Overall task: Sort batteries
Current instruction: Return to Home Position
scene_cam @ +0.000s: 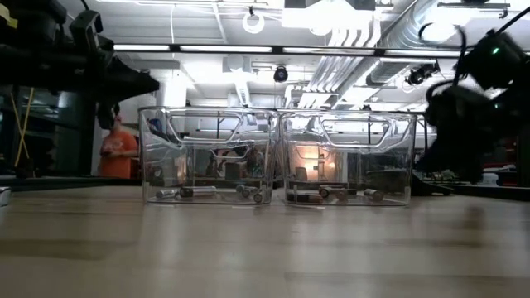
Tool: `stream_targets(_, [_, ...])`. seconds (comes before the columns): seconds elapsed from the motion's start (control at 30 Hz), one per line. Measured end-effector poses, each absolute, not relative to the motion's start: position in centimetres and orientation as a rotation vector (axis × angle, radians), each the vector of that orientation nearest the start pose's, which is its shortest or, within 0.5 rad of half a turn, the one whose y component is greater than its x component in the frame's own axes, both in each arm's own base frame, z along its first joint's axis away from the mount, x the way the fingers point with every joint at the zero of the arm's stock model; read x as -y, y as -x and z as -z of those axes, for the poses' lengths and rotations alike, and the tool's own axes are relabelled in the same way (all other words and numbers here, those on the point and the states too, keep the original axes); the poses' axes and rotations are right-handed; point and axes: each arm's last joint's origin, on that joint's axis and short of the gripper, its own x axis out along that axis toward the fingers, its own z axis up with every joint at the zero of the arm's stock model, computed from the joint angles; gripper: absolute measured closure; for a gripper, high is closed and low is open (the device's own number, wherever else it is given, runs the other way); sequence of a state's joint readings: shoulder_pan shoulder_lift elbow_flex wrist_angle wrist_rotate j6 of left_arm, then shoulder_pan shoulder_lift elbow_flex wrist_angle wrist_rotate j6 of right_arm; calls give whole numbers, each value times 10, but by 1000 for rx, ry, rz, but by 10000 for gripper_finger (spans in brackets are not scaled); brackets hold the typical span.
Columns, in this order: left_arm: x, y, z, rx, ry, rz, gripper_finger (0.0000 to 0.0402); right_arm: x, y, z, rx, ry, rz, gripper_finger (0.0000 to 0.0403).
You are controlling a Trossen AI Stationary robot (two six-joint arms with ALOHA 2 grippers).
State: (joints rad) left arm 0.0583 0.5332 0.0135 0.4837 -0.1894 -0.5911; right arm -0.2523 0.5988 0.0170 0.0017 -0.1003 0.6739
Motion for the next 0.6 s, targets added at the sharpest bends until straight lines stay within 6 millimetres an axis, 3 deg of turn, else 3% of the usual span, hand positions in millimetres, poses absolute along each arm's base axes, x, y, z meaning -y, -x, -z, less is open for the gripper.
stream_targets(0.37, [-11,-112,-150,-138,574,-284,402,19,-94,-178,138,-657,106,403])
stream_targets(0.47, [-11,-108,-154,-91,579,-265,402,17,-93,-186,244,-640,60,403])
stream_targets(0.6, [-13,-102,-162,9,587,-240,402,15,-93,-188,252,-640,25,403])
